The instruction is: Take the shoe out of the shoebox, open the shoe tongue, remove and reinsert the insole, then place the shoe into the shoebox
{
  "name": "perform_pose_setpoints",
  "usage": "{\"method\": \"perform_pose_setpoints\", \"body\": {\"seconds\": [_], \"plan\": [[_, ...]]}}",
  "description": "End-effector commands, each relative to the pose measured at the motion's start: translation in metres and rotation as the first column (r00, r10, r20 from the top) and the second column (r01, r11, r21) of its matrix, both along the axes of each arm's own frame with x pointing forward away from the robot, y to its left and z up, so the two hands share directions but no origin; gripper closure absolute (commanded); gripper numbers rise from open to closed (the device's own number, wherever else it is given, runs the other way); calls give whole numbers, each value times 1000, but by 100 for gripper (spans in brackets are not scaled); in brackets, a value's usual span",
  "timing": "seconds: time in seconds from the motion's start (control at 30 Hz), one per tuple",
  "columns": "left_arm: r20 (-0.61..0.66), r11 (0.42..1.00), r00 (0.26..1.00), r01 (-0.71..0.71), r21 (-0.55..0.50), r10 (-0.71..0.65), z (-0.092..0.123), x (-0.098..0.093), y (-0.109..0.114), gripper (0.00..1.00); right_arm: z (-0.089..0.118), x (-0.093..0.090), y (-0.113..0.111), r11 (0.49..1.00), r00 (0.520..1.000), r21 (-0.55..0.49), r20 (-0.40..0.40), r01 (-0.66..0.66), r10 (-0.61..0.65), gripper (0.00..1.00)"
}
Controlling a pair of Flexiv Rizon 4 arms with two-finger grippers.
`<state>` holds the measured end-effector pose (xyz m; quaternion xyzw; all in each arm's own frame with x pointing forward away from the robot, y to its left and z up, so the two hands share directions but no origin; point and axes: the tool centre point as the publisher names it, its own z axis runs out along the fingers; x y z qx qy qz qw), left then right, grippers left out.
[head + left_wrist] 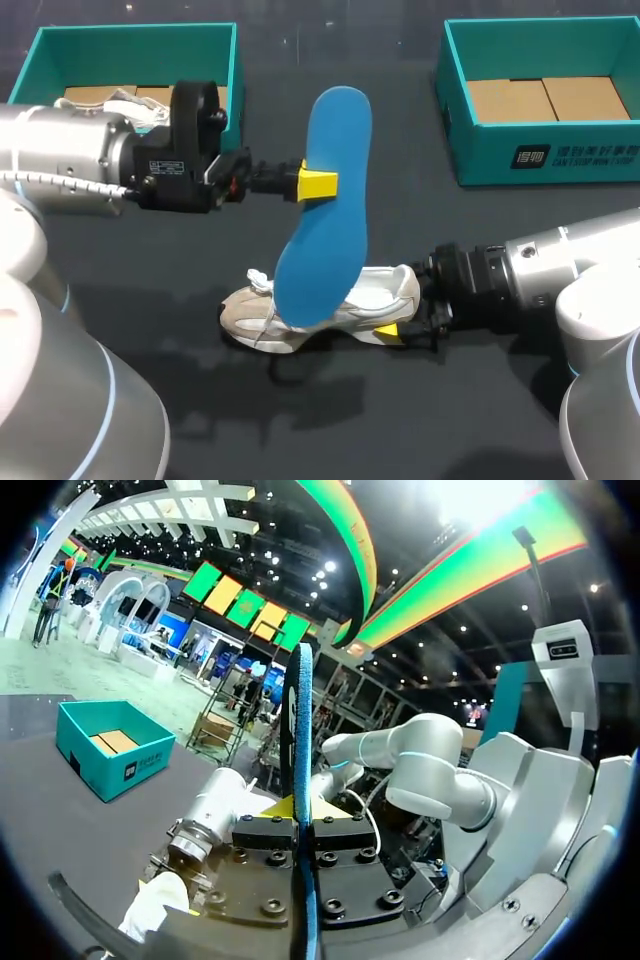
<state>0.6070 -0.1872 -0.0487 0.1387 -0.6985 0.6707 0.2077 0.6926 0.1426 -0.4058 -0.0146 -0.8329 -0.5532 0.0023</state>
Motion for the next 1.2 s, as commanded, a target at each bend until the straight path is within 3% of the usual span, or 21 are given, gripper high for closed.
{"method": "perform_pose_setpoints", "body": {"seconds": [0.03, 0.27, 0.3, 0.33, 0.37, 0.7, 0.83, 1.2], "plan": [[1, 1000, 1000, -4, -2, 4, -1, -2, 1, 100, -1, 0, 3, 1000, 1000, -5, -1, 1, -1, 100], [1, 1000, 1000, -4, -2, 4, -1, -2, 1, 100, 0, -1, 2, 1000, 1000, -24, -5, 8, -8, 100], [1, 1000, 1000, -4, -2, 4, -1, -2, 1, 100, 0, -1, 2, 999, 1000, -30, -6, 10, -10, 67], [1, 1000, 1000, -4, -2, 4, -1, -2, 1, 100, 1, -1, 2, 999, 1000, -33, -6, 10, -10, 9], [1, 1000, 1000, -4, -2, 4, -1, -2, 1, 100, 2, -1, 1, 999, 1000, -38, -3, 16, -16, 0], [1, 1000, 1000, -4, -2, 4, -1, -2, 1, 100, 14, -8, -15, 990, 998, -125, 3, 62, -62, 0], [1, 1000, 1000, -4, -2, 4, -1, -2, 1, 100, 20, -8, -25, 974, 997, -216, -21, 66, -72, 0], [1, 1000, 1000, -4, -2, 4, -1, -2, 1, 100, 56, -7, -48, 862, 994, -506, -74, 32, -80, 0]]}}
